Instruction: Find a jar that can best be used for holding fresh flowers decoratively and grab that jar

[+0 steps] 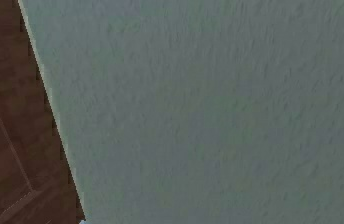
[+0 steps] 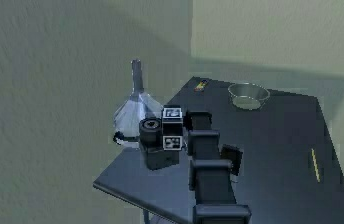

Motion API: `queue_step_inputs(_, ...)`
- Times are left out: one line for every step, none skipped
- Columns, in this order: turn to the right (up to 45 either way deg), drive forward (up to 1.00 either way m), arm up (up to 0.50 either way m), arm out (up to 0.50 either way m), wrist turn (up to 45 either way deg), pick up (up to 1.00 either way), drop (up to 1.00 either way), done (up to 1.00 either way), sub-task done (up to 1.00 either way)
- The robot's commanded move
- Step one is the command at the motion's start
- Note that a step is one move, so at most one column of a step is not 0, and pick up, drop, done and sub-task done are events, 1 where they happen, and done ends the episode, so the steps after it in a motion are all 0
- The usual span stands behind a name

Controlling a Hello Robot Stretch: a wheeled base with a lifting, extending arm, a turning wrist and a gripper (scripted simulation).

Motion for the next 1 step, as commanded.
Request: queue_step_inputs(0.0,0.0,0.0,0.0,0.0,0.0,0.0,1.0,0.0)
